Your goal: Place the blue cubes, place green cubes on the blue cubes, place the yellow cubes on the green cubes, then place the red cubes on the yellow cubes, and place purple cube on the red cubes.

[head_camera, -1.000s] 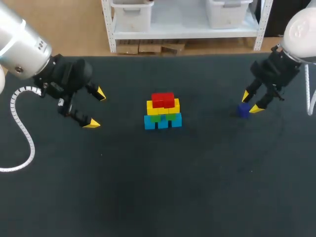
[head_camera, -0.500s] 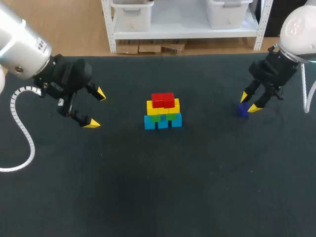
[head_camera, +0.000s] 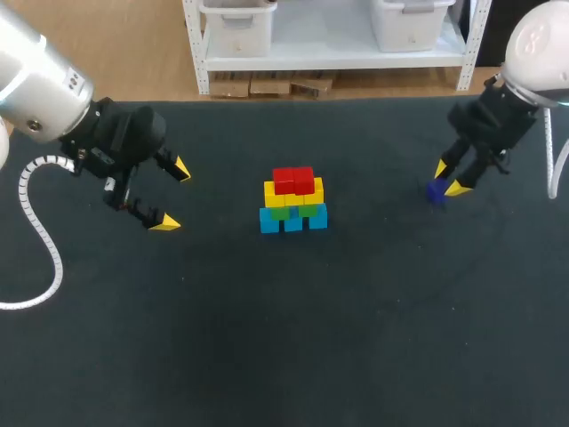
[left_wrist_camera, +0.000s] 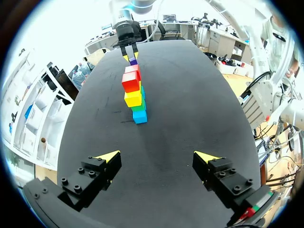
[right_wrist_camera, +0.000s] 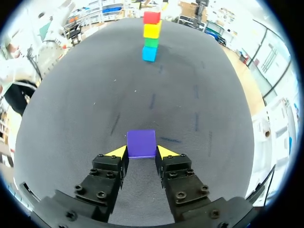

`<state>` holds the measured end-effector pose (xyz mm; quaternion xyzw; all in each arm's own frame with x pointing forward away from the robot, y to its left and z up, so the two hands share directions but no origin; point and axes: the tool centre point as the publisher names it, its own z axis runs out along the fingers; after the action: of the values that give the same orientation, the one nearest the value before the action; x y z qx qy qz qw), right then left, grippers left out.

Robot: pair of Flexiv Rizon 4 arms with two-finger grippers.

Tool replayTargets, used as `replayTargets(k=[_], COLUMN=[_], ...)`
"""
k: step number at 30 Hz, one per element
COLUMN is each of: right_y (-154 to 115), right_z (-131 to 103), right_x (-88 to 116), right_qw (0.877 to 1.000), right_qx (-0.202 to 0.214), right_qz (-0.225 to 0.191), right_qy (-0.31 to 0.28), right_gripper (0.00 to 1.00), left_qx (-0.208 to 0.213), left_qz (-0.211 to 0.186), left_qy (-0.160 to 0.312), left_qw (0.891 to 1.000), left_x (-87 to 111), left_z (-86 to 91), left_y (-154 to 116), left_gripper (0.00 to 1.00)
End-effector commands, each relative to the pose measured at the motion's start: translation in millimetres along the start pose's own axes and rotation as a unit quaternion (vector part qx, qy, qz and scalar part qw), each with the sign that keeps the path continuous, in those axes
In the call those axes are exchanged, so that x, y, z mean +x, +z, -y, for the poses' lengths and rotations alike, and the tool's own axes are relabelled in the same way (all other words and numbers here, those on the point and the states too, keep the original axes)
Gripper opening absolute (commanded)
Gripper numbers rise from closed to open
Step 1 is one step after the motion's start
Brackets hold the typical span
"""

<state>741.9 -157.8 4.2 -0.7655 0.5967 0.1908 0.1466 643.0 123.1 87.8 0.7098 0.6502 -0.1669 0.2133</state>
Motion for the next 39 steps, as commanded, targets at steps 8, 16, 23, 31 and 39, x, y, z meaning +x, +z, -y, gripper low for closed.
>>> replayTargets(k=[8,16,23,31,39], right_y=[-33.7,-42.0,-39.7,-31.2,-24.1], right_z=[2.6,9.9,14.1,16.9,20.3], right_x=[-55.8,-118.4,-166.9,-204.5,-227.2], right_qw=[0.99,0.98,0.981,0.984,0.986], right_qx=[0.095,0.145,0.151,0.144,0.122], right_qz=[0.011,0.008,0.008,0.007,0.011], right_qy=[0.099,0.133,0.126,0.107,0.112], right_gripper=[0.0,0.0,0.0,0.0,0.0], left_qx=[-0.001,-0.001,-0.001,-0.001,-0.001], left_qz=[0.002,0.002,0.002,0.002,0.002], left_qy=[0.001,0.001,0.001,0.001,0.001], left_qw=[1.0,1.0,1.0,1.0,1.0], left_x=[1.2,1.2,1.2,1.2,1.2], left_z=[0.5,0.5,0.5,0.5,0.5], left_y=[-0.2,-0.2,-0.2,-0.2,-0.2], left_gripper=[1.0,1.0,1.0,1.0,1.0])
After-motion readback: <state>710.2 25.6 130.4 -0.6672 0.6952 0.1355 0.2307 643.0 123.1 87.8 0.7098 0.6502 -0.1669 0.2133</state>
